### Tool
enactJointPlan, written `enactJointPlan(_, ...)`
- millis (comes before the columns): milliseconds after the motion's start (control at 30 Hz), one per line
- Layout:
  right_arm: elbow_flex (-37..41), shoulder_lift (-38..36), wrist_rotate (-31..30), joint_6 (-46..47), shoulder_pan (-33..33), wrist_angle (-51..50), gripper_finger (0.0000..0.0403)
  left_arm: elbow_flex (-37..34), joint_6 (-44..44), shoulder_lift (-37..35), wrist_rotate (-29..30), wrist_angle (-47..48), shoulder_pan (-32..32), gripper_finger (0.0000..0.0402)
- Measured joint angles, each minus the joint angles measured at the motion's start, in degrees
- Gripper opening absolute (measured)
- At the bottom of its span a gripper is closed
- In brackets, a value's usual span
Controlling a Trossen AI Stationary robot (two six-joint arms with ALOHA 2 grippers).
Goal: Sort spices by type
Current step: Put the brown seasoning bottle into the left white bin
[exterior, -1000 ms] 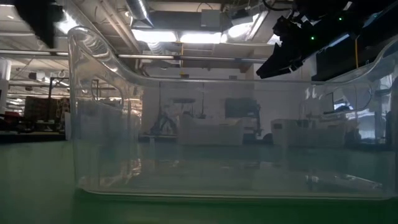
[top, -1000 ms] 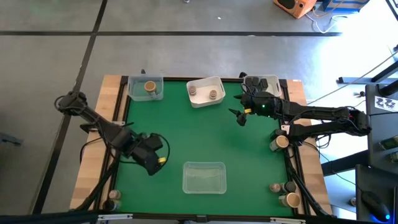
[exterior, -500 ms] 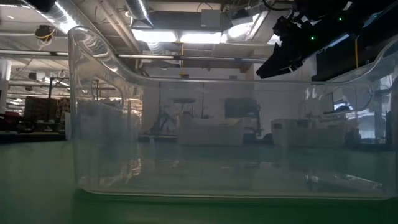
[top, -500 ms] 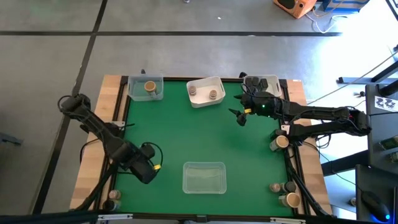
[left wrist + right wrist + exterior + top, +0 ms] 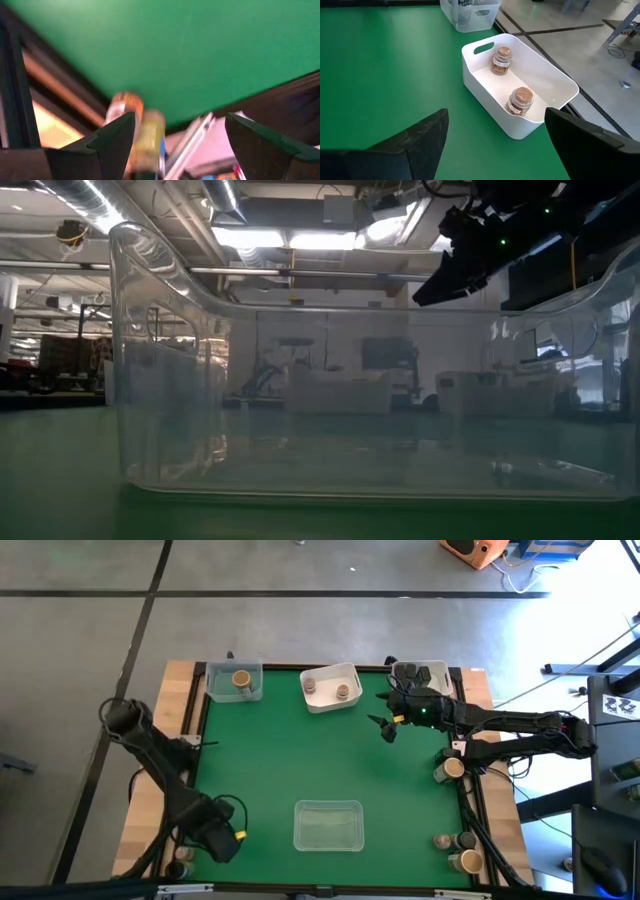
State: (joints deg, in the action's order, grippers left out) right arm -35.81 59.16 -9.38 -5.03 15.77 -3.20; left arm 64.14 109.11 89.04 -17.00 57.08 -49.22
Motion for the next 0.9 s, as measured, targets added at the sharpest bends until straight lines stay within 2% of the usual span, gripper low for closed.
enactJointPlan(200, 0.0, 0.0, 0.0, 0.0, 0.0, 0.3, 0.0331, 0.0, 6.4, 2.1, -6.5, 0.8, -1.6, 0.0292)
enactJointPlan(500, 0.0, 0.0, 0.0, -1.1, 0.0, 0.1, 0.0331, 0.0, 12.2, 5.5, -12.3, -3.0, -2.1, 0.0292)
enactJointPlan(900, 0.0, 0.0, 0.0, -1.5, 0.0, 0.1, 0.0331, 0.0, 18.1, 8.8, -12.7, -3.6, -6.0, 0.0292)
